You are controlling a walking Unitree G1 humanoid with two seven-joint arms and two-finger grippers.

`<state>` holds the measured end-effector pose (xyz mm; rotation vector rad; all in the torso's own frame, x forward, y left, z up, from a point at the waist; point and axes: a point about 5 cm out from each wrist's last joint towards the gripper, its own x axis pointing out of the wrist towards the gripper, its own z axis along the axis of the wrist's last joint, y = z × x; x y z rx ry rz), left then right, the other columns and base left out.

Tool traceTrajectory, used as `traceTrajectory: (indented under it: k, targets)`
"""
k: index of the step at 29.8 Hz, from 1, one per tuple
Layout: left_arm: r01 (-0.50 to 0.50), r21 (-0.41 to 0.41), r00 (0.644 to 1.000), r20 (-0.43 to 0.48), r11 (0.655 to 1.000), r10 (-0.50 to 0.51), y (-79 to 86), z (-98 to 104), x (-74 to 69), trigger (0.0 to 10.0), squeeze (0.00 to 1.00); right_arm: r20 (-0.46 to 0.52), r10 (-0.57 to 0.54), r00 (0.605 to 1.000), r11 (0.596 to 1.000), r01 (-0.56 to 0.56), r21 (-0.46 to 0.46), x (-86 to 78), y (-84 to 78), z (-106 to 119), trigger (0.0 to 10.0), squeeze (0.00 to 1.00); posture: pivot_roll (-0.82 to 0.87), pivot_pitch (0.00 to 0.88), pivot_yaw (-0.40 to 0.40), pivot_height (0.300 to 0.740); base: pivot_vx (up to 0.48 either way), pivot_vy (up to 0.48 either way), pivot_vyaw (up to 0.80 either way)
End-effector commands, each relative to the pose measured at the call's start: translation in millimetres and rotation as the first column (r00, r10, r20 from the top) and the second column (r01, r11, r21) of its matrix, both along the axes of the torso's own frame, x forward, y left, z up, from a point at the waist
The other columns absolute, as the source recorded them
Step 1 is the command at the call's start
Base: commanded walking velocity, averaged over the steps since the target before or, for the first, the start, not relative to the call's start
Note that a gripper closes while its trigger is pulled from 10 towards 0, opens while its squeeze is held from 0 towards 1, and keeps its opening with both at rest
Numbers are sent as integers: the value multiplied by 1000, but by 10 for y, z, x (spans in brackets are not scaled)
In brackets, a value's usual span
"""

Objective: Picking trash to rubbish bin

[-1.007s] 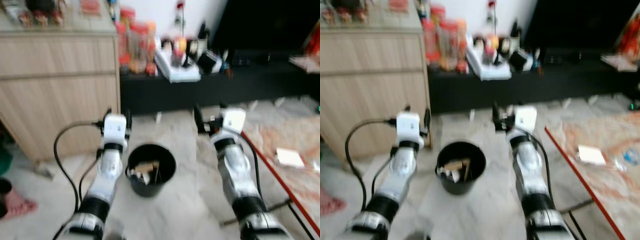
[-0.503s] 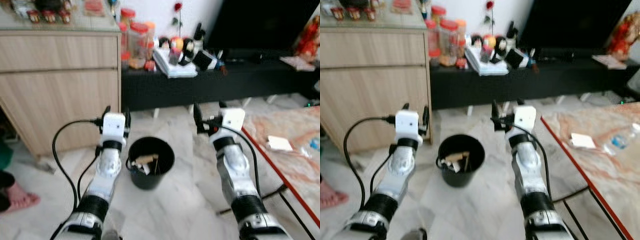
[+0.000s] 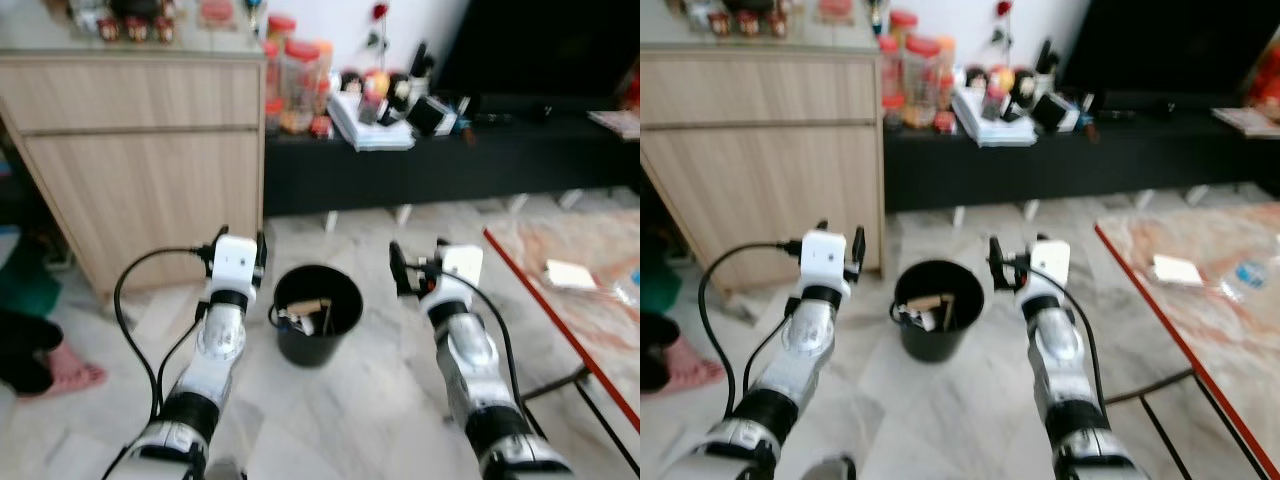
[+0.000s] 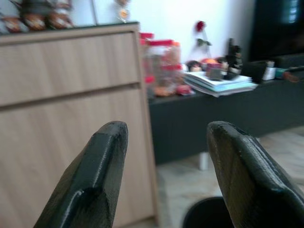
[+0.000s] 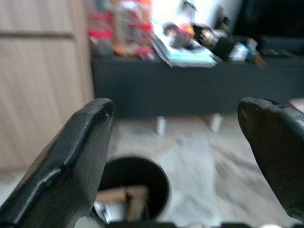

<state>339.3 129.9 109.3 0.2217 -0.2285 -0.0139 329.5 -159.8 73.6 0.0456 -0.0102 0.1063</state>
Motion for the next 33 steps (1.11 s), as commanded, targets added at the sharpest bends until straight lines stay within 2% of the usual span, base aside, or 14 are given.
traceTrajectory:
  k: [1, 4, 8, 20, 29, 30, 33]
  targets:
    - [23, 13, 999, -33, 1000, -23, -30, -80, -21, 10000, 0, -17, -36, 999, 999, 36, 2, -24, -95, -47, 10000, 0, 83, 94, -178, 740, 0, 0, 0]
    - [36, 26, 997, -74, 999, -34, -35, -170, -46, 10000, 0, -35, -41, 999, 999, 41, 2, -39, -105, -90, 10000, 0, 81, 88, -176, 740, 0, 0, 0]
    - [38, 24, 996, -81, 999, -36, -56, -205, -60, 10000, 0, -23, -41, 999, 999, 41, 10, -19, -96, -66, 10000, 0, 79, 81, -174, 740, 0, 0, 0]
    - [50, 8, 996, -78, 999, -49, -89, -176, -27, 10000, 0, 21, -13, 1000, 1000, 13, 25, 40, 11, 23, 10000, 0, 73, 61, -168, 740, 0, 0, 0]
    - [85, 19, 993, -78, 996, -84, -151, -180, -36, 10000, 0, 21, -28, 999, 999, 27, 34, 13, -16, -4, 10000, 0, 69, 57, -158, 740, 0, 0, 0]
    - [102, 31, 993, -68, 994, -99, -155, -146, -18, 10000, 0, 30, -41, 999, 998, 40, 41, 13, -13, 3, 10000, 0, 65, 51, -124, 740, 0, 0, 0]
    - [121, 48, 991, -57, 992, -118, -156, -106, 4, 10000, 0, 37, -60, 997, 997, 58, 54, 12, -10, 8, 10000, 0, 65, 50, -108, 740, 0, 0, 0]
